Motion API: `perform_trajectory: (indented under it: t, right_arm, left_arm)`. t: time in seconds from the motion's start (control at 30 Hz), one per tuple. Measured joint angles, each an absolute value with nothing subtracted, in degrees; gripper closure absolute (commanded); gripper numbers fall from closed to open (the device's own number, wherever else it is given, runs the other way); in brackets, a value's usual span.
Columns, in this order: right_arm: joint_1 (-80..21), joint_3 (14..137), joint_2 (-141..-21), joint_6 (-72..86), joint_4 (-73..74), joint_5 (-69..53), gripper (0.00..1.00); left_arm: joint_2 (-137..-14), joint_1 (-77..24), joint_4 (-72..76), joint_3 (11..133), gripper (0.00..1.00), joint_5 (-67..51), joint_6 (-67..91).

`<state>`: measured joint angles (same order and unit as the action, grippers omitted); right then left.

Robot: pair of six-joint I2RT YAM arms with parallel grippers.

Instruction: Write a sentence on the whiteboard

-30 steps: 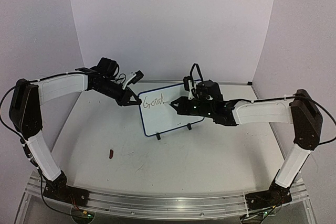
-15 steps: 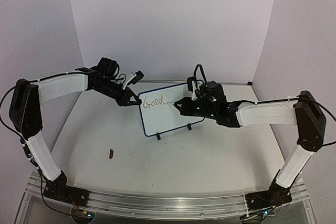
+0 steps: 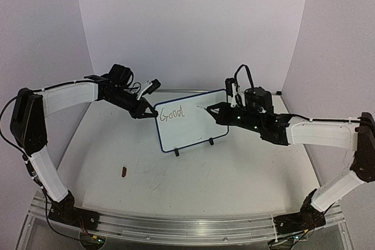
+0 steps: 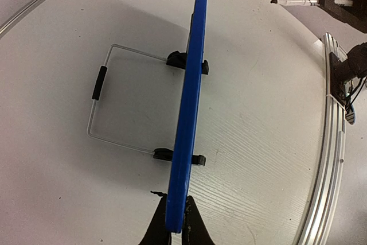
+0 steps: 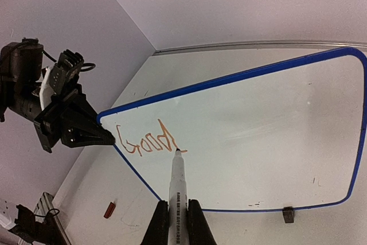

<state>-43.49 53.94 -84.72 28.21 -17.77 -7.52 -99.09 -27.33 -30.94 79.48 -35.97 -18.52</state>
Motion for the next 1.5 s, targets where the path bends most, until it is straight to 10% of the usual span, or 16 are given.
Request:
perform_trajectory:
  t: [0.47, 1.5]
  right_arm:
    - [-34.3, 50.2, -82.3, 26.9, -17.9, -24.9, 1.00]
    - [-36.7, 59.9, -96.1, 25.7, -19.7, -22.9, 1.00]
  left_arm:
    - [-99.1, -27.3, -31.0, 79.5, 1.00, -35.9, -18.6]
    - [-99.1, -27.4, -31.0, 79.5, 1.00, -35.8, -19.1]
